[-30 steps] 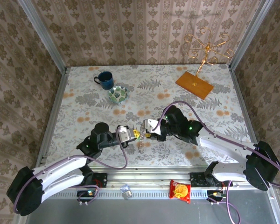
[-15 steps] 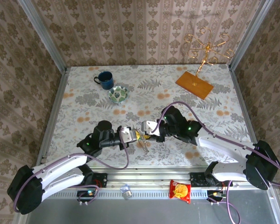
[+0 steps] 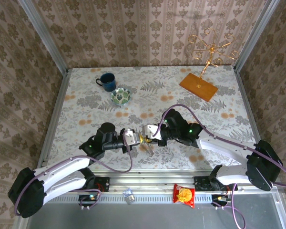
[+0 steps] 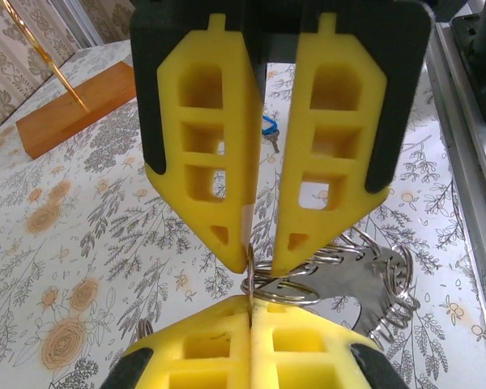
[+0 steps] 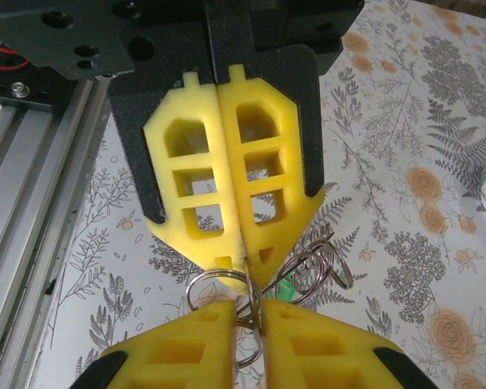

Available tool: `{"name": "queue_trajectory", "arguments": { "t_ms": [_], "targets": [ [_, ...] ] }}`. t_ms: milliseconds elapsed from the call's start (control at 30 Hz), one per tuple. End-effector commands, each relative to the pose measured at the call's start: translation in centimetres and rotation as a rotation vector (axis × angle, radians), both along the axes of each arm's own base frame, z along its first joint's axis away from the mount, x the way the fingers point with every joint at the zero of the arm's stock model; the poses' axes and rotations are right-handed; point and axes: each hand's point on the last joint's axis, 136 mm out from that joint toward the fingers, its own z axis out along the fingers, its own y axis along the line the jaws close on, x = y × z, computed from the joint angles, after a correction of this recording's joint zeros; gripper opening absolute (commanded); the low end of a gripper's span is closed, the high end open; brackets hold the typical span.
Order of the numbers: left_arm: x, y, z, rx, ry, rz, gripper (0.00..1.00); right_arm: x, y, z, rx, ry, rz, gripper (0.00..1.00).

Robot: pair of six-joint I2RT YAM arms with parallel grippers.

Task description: Put the keys on the keyring

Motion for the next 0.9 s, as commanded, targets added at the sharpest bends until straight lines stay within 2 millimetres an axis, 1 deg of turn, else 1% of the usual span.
{"name": "queue_trajectory", "arguments": {
  "t_ms": [0,400,600,667,733,767,867],
  "targets": [
    [-0.2,-0.9,2.9,-0.063,-0.062,-0.043,0.00,0.8,0.6,0.8,0.004,-0.045,-0.006,0.16],
    [-0.3,-0.8,2.5,-0.058,-0.056,-0.043,0.00,0.8,-0.1,0.5,-0.017,-0.072,-0.015,0.17],
    [-0.2,-0.9,2.8,-0.075,-0.056,-0.043,0.00,0.6,0.5,0.7,-0.002,-0.052,0.005,0.11],
    [-0.2,-1.0,2.8,-0.082,-0.058,-0.041,0.00,0.5,0.7,0.7,0.003,-0.048,0.010,0.07],
    [0.0,-1.1,2.9,-0.093,-0.062,-0.031,0.00,0.4,1.0,0.8,0.015,-0.035,0.015,0.00],
    [0.1,-1.1,2.9,-0.100,-0.065,-0.027,0.00,0.3,1.1,1.0,0.023,-0.031,0.019,0.00],
    [0.3,-1.2,2.8,-0.115,-0.066,-0.015,0.05,0.1,1.4,1.3,0.050,-0.015,0.026,0.00]
  ]
}}
